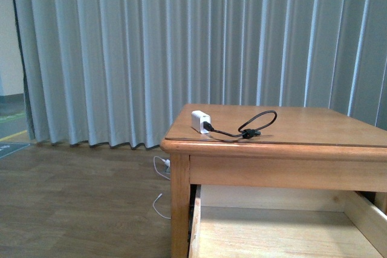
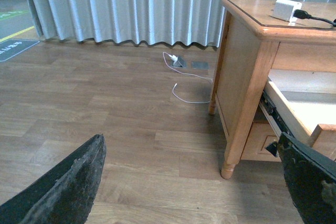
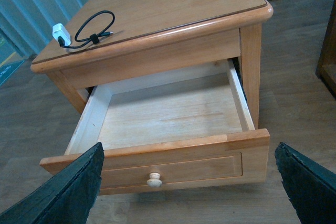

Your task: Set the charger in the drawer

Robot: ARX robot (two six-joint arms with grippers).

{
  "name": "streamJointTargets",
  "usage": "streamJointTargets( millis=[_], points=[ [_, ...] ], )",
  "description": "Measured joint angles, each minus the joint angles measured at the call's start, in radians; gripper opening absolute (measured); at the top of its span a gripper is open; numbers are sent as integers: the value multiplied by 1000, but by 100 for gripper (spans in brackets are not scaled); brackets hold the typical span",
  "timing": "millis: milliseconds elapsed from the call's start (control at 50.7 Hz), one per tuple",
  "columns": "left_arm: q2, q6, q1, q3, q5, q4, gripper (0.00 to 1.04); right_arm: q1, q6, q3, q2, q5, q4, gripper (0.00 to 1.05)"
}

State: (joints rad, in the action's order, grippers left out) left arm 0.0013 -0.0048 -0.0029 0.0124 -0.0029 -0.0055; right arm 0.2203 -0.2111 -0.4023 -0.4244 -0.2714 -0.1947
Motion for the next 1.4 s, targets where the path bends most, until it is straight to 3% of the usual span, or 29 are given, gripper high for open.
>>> streamJointTargets(
  millis=[138,256,512,1202,1222,1320,1399],
  points=[
    [0,0,0,0,0,0,99,-37,124,119,71,98,241,76],
    [0,0,0,0,0,0,99,-77,179,177,119,136,280,56],
    [0,0,0,0,0,0,99,-89,200,196,126,142,280,98],
    [0,0,0,0,0,0,99,-89,204,196,126,142,280,97],
    [3,3,-5,0,-12,2,99,-89,204,196,126,142,280,97],
    [133,26,-95,7,-261,112,99,-89,204,196,126,142,281,97],
    [314,34,-148,37,-318,230,99,-89,204,196,127,142,281,97]
  ],
)
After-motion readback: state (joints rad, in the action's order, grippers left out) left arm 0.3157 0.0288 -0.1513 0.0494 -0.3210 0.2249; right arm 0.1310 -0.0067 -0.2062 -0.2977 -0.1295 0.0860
